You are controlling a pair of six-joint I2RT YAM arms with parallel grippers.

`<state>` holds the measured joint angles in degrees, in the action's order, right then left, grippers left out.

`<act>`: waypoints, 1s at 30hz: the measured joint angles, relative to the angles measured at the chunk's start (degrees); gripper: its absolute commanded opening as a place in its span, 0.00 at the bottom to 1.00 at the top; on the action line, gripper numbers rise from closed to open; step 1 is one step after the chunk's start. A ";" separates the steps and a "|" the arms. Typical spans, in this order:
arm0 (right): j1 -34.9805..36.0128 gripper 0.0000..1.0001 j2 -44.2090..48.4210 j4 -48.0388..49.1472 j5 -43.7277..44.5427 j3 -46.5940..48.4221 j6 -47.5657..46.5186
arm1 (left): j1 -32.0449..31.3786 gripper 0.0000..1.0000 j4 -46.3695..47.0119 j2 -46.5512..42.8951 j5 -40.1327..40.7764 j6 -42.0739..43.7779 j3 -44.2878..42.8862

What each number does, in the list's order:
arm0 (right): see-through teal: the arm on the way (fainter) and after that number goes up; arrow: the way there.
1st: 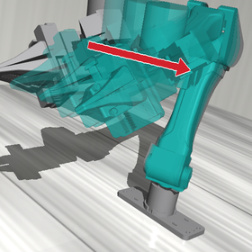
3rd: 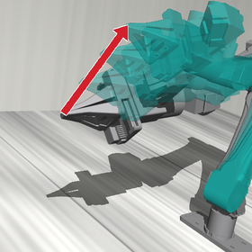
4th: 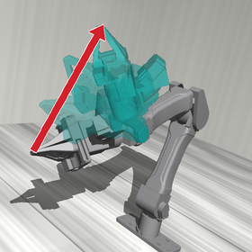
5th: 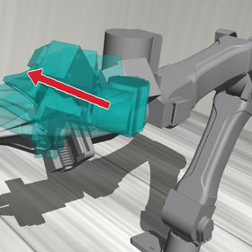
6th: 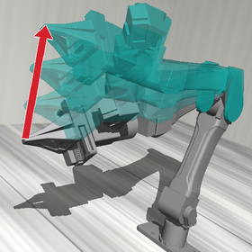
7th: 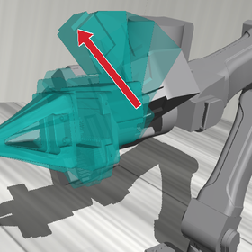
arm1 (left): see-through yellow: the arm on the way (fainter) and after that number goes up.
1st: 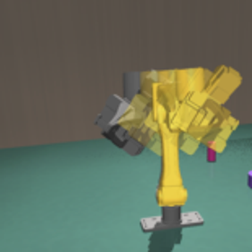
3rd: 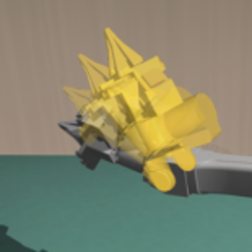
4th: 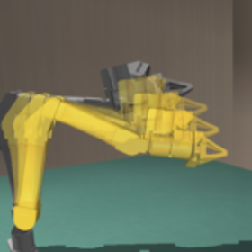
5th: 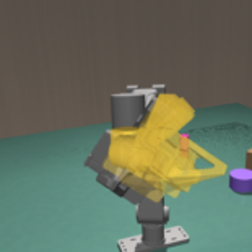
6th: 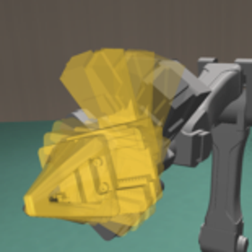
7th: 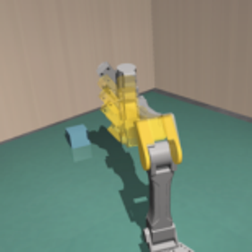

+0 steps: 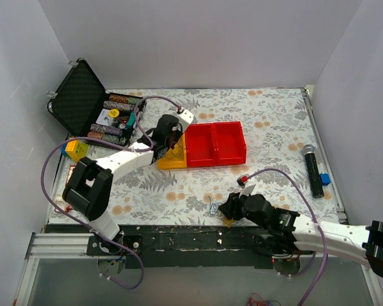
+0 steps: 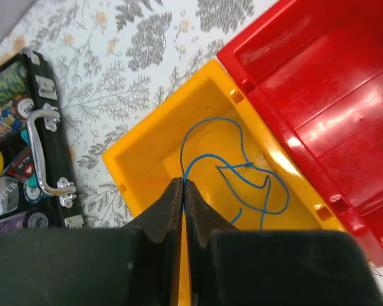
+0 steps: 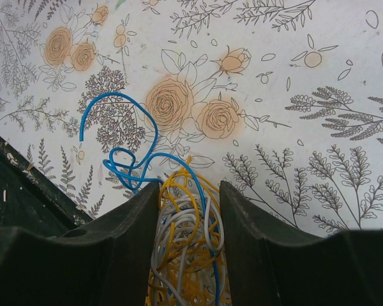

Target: Untangle the cables

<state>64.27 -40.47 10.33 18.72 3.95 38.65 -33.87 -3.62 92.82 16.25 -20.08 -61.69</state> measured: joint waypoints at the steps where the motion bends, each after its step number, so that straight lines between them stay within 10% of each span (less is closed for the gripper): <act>1: -0.02 0.50 0.02 -0.02 0.00 0.00 0.00 | 0.00 0.00 0.22 1.01 0.57 0.26 0.13; 7: 0.00 0.50 0.04 -0.28 0.00 0.02 0.13 | 0.00 0.00 1.73 5.62 2.69 1.18 0.46; 20: -0.02 0.50 0.04 -0.48 -0.02 0.13 0.13 | 0.02 0.71 1.40 7.04 2.71 0.22 0.44; 30: 0.00 0.50 0.02 -0.57 -0.04 0.50 0.00 | 0.02 0.81 -8.04 -7.58 -1.90 -1.70 -2.86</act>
<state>64.27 -40.45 9.76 18.68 4.45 38.65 -33.85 -11.66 85.23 14.35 -21.78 -64.55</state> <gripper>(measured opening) 0.500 0.785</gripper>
